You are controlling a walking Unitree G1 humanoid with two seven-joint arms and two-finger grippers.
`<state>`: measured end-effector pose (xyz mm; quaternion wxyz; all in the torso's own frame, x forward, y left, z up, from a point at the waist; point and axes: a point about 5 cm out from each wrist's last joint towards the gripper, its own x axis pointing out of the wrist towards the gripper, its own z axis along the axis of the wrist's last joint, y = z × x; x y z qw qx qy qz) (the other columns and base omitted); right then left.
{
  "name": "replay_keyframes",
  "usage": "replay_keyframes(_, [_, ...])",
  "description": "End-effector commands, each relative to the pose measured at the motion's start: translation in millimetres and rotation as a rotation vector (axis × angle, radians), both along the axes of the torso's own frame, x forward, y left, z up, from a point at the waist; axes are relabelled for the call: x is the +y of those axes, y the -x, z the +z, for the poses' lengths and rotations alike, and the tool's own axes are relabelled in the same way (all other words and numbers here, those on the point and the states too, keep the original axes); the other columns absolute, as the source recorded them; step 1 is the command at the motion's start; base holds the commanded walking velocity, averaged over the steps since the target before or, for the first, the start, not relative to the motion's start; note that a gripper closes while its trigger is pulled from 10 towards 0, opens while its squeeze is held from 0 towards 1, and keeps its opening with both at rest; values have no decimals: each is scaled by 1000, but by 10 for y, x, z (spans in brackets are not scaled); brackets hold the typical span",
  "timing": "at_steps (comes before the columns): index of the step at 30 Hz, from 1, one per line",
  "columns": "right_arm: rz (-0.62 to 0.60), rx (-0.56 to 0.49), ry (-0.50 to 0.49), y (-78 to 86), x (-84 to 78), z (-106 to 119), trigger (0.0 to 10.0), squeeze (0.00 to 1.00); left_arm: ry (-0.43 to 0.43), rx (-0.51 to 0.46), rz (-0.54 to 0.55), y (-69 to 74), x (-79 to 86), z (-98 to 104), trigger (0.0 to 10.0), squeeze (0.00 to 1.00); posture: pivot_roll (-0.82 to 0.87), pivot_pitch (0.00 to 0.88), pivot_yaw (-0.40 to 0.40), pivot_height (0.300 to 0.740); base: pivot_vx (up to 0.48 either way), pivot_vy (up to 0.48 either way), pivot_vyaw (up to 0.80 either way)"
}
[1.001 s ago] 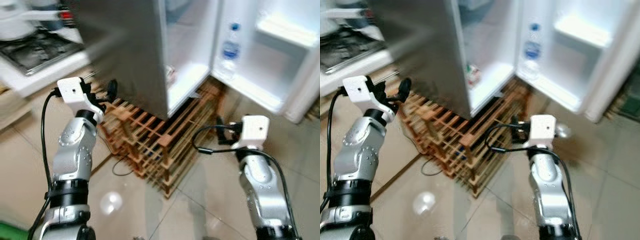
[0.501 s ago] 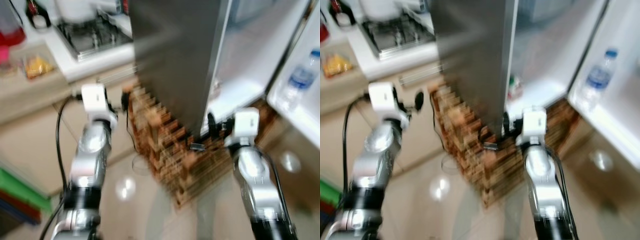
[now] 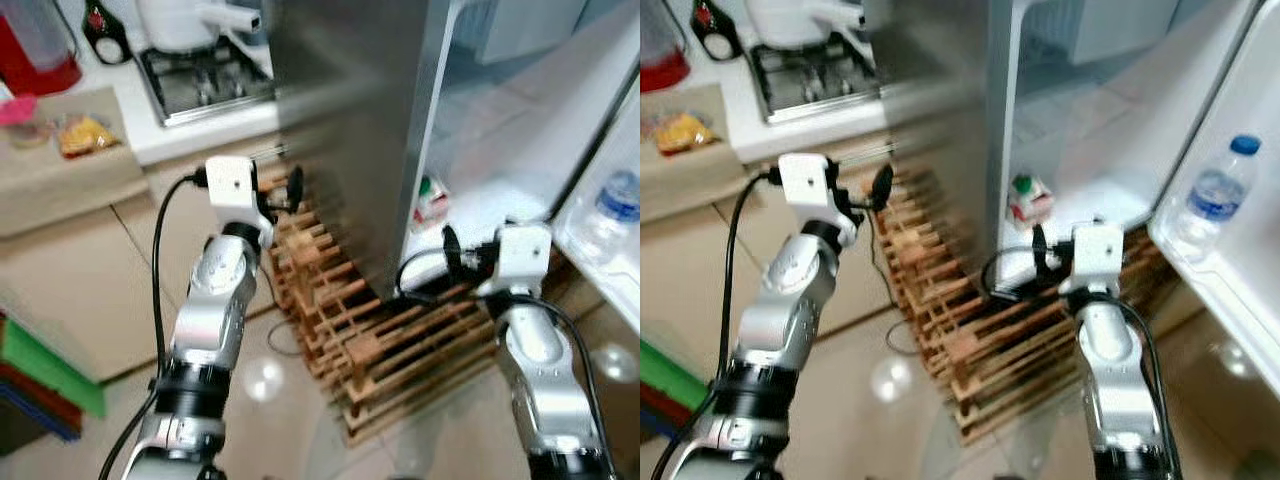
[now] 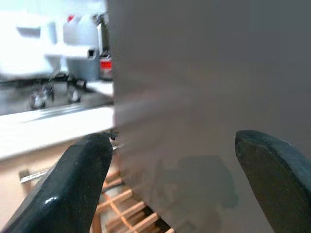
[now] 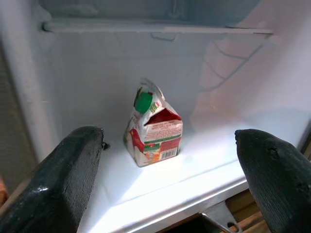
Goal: Restocking fridge
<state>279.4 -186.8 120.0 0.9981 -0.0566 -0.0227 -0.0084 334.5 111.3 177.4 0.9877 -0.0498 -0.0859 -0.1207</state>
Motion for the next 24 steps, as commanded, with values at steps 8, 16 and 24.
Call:
replay_keyframes(8, [-43, -56, 12, 420, -90, 110, 10000, 0, -126, 85, -71, 487, 363, -351, 10000, 0, -212, 0, 140, 740, 0, 0, 0])
replay_keyframes(16, [-60, -39, -1, 613, -151, 117, 10000, 0, -62, 128, -48, 732, 459, -383, 10000, 0, -188, 0, 124, 740, 0, -117, 0])
replay_keyframes(24, [-46, -14, 12, 444, -142, 110, 10000, 0, -59, 108, -85, 659, 310, -312, 10000, 0, -183, 0, 111, 740, 0, -424, 492])
